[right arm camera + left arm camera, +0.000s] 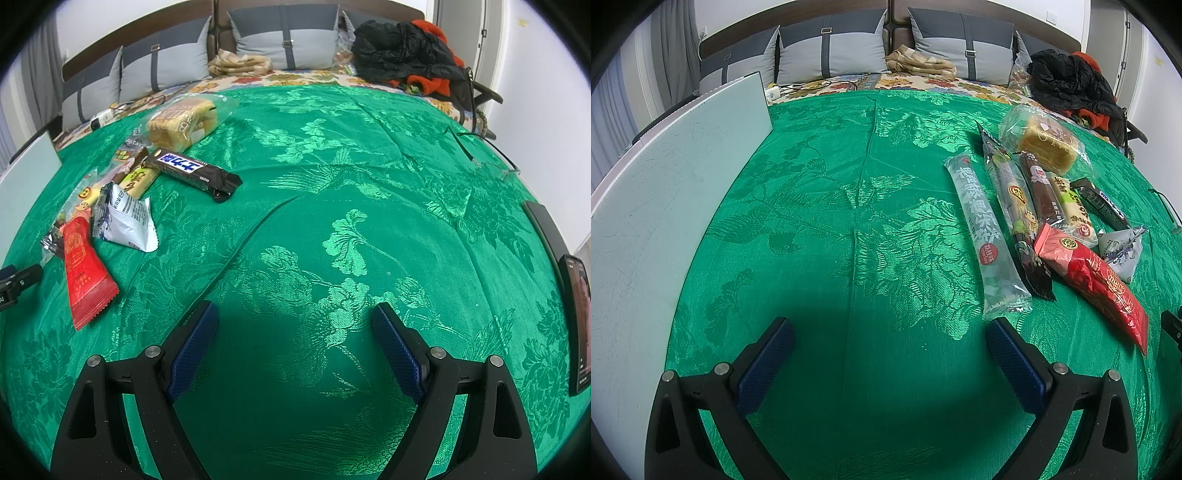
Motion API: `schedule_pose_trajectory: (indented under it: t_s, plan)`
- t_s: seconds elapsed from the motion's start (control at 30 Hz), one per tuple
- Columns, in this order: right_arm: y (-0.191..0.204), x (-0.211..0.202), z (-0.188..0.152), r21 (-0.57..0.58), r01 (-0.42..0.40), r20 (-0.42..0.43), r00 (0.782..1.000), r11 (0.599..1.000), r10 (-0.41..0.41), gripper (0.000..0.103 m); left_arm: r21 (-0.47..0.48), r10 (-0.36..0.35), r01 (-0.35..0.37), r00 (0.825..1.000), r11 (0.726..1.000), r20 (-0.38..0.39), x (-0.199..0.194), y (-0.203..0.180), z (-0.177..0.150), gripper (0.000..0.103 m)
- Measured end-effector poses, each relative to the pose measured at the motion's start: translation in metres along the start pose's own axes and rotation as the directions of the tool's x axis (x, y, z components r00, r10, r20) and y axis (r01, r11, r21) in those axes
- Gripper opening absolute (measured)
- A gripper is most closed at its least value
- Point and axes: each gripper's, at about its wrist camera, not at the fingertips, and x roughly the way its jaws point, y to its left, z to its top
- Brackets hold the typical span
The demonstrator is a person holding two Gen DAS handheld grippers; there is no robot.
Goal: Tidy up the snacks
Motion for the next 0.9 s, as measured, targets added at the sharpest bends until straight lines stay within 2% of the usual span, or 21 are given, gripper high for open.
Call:
schedule_pose_trajectory:
  t_s: [0.9]
  plan:
    - [-0.0001, 0.0006, -0.0004, 0.0, 0.002, -0.002, 1.0, 1.0, -0.002, 0.088, -0.001, 0.001, -0.001, 1.0, 1.0, 0.0, 0.0002, 0.0019, -0.0002, 0.103]
